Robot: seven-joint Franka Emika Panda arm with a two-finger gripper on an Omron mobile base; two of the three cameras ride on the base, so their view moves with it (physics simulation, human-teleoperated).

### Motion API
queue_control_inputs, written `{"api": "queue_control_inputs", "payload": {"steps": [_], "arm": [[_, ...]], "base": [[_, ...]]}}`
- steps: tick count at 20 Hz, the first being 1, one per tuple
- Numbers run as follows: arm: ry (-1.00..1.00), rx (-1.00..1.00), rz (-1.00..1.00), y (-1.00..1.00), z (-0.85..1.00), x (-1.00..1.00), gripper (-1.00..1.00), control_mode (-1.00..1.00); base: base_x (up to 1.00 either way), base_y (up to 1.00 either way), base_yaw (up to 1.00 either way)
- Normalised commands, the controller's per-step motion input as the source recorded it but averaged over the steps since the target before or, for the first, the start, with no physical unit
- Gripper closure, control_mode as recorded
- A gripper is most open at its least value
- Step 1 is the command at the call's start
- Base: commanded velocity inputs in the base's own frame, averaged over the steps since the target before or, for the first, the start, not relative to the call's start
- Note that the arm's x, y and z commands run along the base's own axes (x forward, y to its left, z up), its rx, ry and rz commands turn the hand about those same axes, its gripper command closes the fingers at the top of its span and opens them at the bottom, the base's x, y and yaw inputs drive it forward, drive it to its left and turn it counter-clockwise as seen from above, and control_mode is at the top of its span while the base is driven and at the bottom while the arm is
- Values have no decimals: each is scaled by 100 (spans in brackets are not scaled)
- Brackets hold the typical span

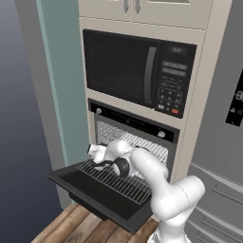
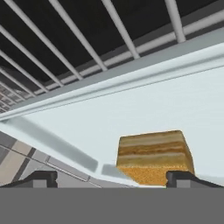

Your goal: Take the baked cake out of the oven and place it on the plate for cooling. Then close the oven door.

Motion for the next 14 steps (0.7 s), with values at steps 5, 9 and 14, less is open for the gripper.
{"api": "queue_control_inputs", "payload": {"steps": [5,9,14], "arm": [[-1,0,0,0,-15,20,-100,-100],[-1,0,0,0,0,3,-100,-100],[-6,0,0,0,10,4,-100,-100]], "base": [[0,0,0],[0,0,0],[0,0,0]]}}
